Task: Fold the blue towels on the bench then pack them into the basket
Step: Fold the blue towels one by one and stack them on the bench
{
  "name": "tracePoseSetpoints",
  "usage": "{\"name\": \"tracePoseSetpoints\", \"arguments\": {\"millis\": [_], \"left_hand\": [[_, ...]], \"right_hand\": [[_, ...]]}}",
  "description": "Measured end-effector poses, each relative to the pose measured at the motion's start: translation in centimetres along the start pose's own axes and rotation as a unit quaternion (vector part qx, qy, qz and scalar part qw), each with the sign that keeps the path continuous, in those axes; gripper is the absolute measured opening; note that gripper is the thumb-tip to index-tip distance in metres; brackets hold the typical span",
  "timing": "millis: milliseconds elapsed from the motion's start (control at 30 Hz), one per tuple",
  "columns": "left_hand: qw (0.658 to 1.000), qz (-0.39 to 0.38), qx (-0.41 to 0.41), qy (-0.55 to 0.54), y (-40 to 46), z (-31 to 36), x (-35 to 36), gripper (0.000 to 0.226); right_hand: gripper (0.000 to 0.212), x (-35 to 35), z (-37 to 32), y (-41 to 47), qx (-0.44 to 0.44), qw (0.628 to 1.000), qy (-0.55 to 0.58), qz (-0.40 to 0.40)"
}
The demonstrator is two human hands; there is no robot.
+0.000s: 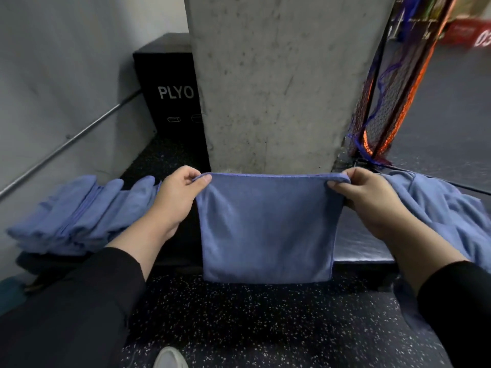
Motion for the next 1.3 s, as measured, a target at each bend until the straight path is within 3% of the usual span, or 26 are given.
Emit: {"name": "tracePoseSetpoints", "arguments": {"millis": [133,567,733,1000,1133,1233,1300], "left_hand": [[0.995,0.011,0.000,-0.094,-0.9,2.7,-0.9,0.019],[0.996,0.001,-0.061,-0.067,-0.8,-0.7,-2.1,0.016],[0.995,0.013,-0.032,0.089,1.9,-3.5,-1.4,0.012],[0.983,0.103,-0.018,0.150,9.1,-6.1,1.4,0.004],[0.944,0.072,-0.022,0.320,10.3,-7.4,2.3,0.041],[0.929,0.017,0.077,0.361,8.4,-6.8,3.9,0.034],[0.907,-0.093,0.140,0.387,5.8,-7.3,6.0,0.031]], "right_hand": [[0.005,-0.5,-2.5,-1.8,-0.018,0.995,0.096,0.027],[0.016,1.1,-0.8,-1.5,-0.001,0.999,0.008,0.045],[0.015,2.5,1.9,1.6,0.019,0.996,-0.025,0.078],[0.023,5.0,6.1,8.8,0.060,0.985,-0.070,0.144],[0.048,6.4,8.4,10.3,0.067,0.966,-0.229,0.098],[0.041,8.1,7.7,8.6,-0.025,0.938,-0.342,0.053],[0.033,9.7,7.3,6.9,-0.093,0.919,-0.382,0.014]]}}
Point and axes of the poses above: each hand's wrist, its own y-axis towards the middle knuckle, its own x-axis out of the palm, z = x × y, the point moved 4 cm from there along y, towards the middle knuckle, and after that the axes turned 2 degrees about -x, right-handed, at the moved point
